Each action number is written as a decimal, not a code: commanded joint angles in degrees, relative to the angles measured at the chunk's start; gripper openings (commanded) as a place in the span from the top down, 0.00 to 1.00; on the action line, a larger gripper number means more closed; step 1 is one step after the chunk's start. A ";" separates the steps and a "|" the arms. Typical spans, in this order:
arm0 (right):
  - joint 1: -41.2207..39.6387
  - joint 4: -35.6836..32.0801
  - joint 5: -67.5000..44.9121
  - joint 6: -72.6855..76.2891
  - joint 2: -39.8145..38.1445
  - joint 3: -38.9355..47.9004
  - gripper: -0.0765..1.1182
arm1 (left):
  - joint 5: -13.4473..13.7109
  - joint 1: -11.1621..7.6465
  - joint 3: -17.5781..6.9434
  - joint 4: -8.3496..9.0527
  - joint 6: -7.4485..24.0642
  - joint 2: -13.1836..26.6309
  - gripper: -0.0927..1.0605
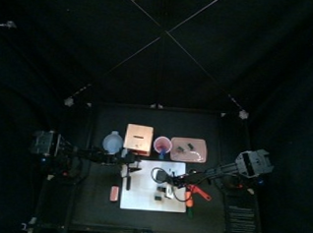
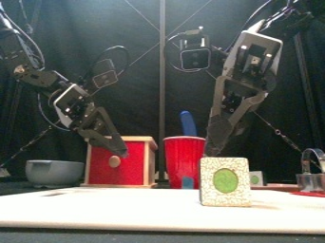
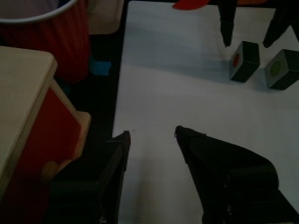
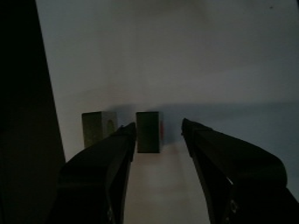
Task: Place sushi on board then cut the sushi with the knife then place the pieces on the plate
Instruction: Place the 4 sushi pieces on the plate
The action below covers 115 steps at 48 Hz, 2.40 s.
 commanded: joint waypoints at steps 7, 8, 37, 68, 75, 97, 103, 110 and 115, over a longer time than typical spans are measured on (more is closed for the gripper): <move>0.53 1.67 -0.35 -0.09 0.97 -1.85 0.25 | -0.26 0.00 -0.53 -0.18 0.18 -0.26 0.20; 0.53 1.67 -0.35 -0.09 1.23 -1.93 0.25 | -0.26 0.00 -0.53 -0.09 0.18 -0.35 0.20; -1.23 1.23 1.76 0.00 1.76 -1.76 0.46 | -0.26 -0.09 -0.53 -0.18 0.18 -0.26 0.20; -24.70 0.53 18.72 0.18 -18.81 13.89 0.45 | -0.26 0.00 -0.88 -0.18 0.18 -0.26 0.20; -29.71 0.00 18.37 0.09 -17.75 15.73 0.45 | -0.26 0.00 -0.88 -0.18 0.09 -0.26 0.20; -34.10 -1.67 12.30 0.00 -14.50 17.58 0.32 | -0.26 0.09 -0.88 -0.18 0.09 -0.26 0.20; -34.10 -1.58 12.30 0.00 -14.50 17.67 0.27 | -0.26 0.09 -0.88 -0.18 0.09 -0.26 0.20; -33.75 -1.49 13.18 0.00 -16.79 16.96 0.26 | -0.26 0.09 -0.88 -0.18 0.09 -0.26 0.20; -33.22 -1.41 13.80 0.00 -19.16 16.08 0.26 | -0.26 0.09 -0.88 -0.18 0.09 -0.26 0.20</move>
